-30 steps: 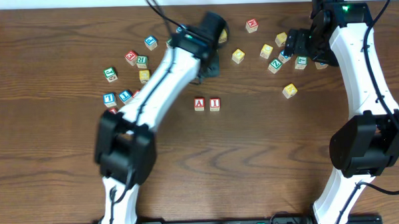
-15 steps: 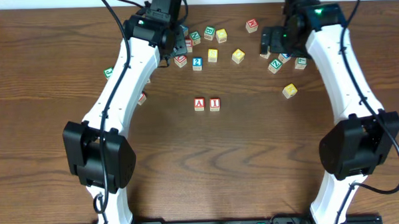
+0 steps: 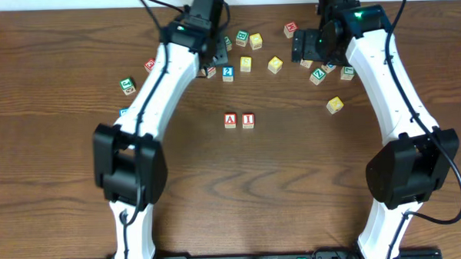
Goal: Spell out AI2
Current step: 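Move the left gripper to the blue 2 block and grasp it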
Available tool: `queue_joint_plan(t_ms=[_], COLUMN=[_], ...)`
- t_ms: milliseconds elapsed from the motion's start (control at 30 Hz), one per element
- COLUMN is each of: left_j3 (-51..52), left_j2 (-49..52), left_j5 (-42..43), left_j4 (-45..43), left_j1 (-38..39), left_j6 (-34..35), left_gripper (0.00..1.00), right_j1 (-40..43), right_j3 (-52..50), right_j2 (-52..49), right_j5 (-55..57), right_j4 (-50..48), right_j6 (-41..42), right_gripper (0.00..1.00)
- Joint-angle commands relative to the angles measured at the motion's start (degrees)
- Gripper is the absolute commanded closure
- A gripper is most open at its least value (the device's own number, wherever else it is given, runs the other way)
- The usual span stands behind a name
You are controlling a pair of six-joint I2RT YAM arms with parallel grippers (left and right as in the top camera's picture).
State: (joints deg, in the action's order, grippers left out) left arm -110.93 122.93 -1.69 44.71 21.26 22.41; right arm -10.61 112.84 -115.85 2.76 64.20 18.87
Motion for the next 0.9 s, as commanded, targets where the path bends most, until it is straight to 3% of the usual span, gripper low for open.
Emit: queue_joint_plan(t_ms=[0, 300, 867], left_j3=[0.13, 0.13, 0.13], left_j2=[3.28, 8.76, 13.27], left_j5=[1.29, 0.81, -0.87], left_j4=[-2.45, -9.11, -10.58], left_j1=[1.01, 2.78, 2.93], left_j6=[-2.86, -6.34, -6.32], left_gripper=[0.55, 0.55, 0.55], right_j1=[0.96, 1.05, 0.81], right_j3=[0.5, -4.09, -10.49], right_j2=[0.59, 0.42, 0.42], right_j5=[0.11, 0.13, 0.09], right_j4=[0.66, -0.11, -4.72], right_j6=[0.79, 0.76, 0.76], right_gripper=[0.01, 0.01, 0.01])
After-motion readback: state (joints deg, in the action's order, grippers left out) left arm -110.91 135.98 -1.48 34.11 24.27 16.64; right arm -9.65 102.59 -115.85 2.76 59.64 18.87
